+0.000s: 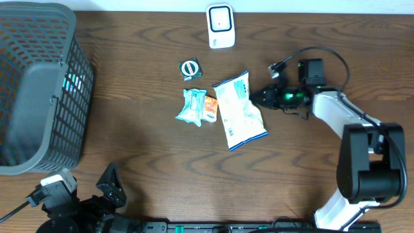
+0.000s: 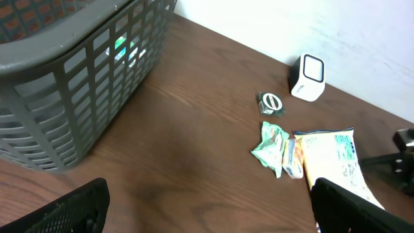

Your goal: Scan the item barcode

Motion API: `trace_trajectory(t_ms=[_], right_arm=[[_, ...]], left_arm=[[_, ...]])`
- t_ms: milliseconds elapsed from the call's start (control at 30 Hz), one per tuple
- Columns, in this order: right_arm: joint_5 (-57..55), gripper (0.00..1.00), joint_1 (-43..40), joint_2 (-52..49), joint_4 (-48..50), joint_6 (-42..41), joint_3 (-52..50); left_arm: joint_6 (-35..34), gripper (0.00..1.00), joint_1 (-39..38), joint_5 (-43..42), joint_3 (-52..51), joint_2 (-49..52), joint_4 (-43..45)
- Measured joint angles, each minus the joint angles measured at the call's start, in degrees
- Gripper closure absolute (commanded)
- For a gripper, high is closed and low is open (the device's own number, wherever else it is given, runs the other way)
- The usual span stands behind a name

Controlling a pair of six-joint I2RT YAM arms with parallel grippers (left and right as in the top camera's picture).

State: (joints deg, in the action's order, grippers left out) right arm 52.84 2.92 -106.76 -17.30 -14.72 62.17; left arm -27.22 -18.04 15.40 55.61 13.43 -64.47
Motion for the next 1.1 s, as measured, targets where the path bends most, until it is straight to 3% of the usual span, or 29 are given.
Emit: trace_trajectory(t_ms=[100,133,200,300,467,767,833,867,900,967,1000,1100], right_arm=[[0.31,0.35,-0.50,1.77,-1.70,-0.98,0.00],[-0.44,0.21,-0.48,2.19,-3.08,-0.87,0.02],[-3.08,0.08,-0.33,2.40,-5.53,-0.07,0.02],[-11.02,0.02,1.07,2.34,-8.63,1.49,-0.02],[-22.43,0.01,5.14,2.10,-8.02,2.43,-0.02],[-28.33,0.01,10.40,-2.32,0.61,2.12,0.09],[-28.20,0.07,11.23,-3.52,2.40,2.19,0.90],[-27.76,0.17,11.63,-4.20,3.17,2.21,1.33],[-27.50,0.34,11.96,-4.70,3.61,2.43,1.62],[-26.77,0.80,12.74,-6.14,4.46,2.34,2.25],[-25.94,0.97,13.16,-6.88,4.70,2.19,2.38],[-23.30,0.99,13.81,-7.58,4.96,1.01,2.43]], left_arm=[[0.00,0.02,0.00,0.00,0.00,0.00,0.00],[0.00,0.02,0.00,0.00,0.00,0.00,0.00],[0.00,0.02,0.00,0.00,0.00,0.00,0.00],[0.00,0.02,0.00,0.00,0.00,0.00,0.00],[0.00,0.02,0.00,0.00,0.00,0.00,0.02],[0.00,0.02,0.00,0.00,0.00,0.00,0.02],[-0.02,0.02,0.00,0.00,0.00,0.00,0.02],[0.00,0.02,0.00,0.00,0.00,0.00,0.02],[0.00,0.02,0.00,0.00,0.00,0.00,0.02],[-0.02,0.02,0.00,0.00,0.00,0.00,0.02],[0.00,0.03,0.00,0.00,0.00,0.00,0.02],[0.00,0.02,0.00,0.00,0.00,0.00,0.00]])
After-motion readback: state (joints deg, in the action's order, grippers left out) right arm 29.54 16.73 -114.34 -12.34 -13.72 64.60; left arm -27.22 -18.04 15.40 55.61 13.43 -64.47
